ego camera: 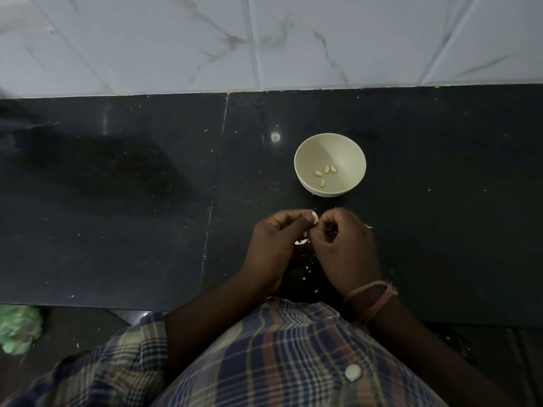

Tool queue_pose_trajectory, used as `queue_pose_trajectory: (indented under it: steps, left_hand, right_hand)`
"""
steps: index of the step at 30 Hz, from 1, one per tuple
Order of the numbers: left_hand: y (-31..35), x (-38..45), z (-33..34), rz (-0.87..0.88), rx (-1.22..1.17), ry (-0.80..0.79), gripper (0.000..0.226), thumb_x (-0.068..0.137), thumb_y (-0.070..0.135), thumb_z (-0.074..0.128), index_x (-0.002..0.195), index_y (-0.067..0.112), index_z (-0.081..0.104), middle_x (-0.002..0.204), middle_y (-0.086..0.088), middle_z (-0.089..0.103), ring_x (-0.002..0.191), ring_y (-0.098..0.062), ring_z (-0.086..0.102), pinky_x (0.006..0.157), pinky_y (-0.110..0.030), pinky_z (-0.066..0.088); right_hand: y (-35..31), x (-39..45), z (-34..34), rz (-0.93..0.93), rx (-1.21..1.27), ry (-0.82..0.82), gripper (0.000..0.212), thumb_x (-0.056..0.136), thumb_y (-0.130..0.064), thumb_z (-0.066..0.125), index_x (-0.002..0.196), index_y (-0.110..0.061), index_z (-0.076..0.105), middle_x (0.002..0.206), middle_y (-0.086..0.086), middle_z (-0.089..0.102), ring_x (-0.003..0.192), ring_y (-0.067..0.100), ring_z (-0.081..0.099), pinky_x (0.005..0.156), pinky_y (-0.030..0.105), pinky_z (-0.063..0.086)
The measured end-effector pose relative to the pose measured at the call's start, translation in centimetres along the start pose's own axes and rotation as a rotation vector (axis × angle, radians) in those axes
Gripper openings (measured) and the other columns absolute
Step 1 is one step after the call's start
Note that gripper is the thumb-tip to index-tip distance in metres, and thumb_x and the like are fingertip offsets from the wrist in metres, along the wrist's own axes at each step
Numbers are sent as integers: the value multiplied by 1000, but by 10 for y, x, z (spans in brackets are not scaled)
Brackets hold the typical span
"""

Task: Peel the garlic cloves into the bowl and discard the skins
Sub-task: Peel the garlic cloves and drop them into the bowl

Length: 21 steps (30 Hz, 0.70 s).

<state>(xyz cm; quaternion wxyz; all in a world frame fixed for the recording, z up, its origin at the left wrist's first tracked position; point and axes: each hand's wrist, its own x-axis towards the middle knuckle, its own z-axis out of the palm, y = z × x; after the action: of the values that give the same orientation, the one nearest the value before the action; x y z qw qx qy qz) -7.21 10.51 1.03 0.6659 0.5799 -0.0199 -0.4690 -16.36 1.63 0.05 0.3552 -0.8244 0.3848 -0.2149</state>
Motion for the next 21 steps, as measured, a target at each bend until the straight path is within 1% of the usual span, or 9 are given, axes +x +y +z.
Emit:
queue_pose_trajectory:
  steps: [4,6,9,12,15,18,21]
  left_hand:
    - [0,2,-3,-8,21,-6,12,90,11,73,101,7,76,101,-22,75,94,-35,72,94,-55,54]
    - [-2,2,-4,-30,-11,2,16,90,6,70,105,3,74,104,-23,74,94,-34,72,96,-53,53]
    - [-3,2,-3,-50,-70,-21,21,92,4,67,112,-1,72,105,-24,74,92,-31,72,89,-43,57]
    - [-3,2,-2,-44,-80,-45,21,93,1,63,112,-6,70,100,-22,75,87,-26,74,80,-34,61]
    - [-4,2,-3,-38,-49,-37,24,94,1,62,116,-9,67,103,-22,74,88,-22,73,82,-29,61]
    - [-6,2,-5,-40,-40,-30,23,95,3,63,116,-5,69,104,-19,74,91,-20,72,82,-26,59]
    - [-5,2,-5,-39,-59,-58,21,96,5,61,114,-3,69,104,-18,74,92,-22,72,83,-30,60]
  right_hand:
    - [-1,0,-2,-13,13,-16,9,82,-16,69,80,-16,60,81,-3,59,71,10,54,64,26,44]
    - [-1,-1,-3,-2,43,-30,10,81,-17,70,79,-17,60,81,-4,59,72,9,55,64,25,44]
    - [-2,-2,-2,19,66,-15,10,82,-21,69,79,-18,59,81,-5,59,73,8,54,64,22,42]
    - [-1,-2,-2,36,75,17,10,83,-22,69,82,-16,61,83,-3,60,75,11,56,68,25,45]
    - [3,0,-6,43,69,71,7,83,-14,69,83,-14,62,84,0,61,76,14,57,71,31,49]
    - [6,2,-8,21,64,69,9,82,-6,69,84,-14,64,85,1,62,76,13,58,72,30,49]
    - [8,1,-8,19,70,34,12,84,-4,65,91,-13,68,91,2,65,82,15,61,77,31,50]
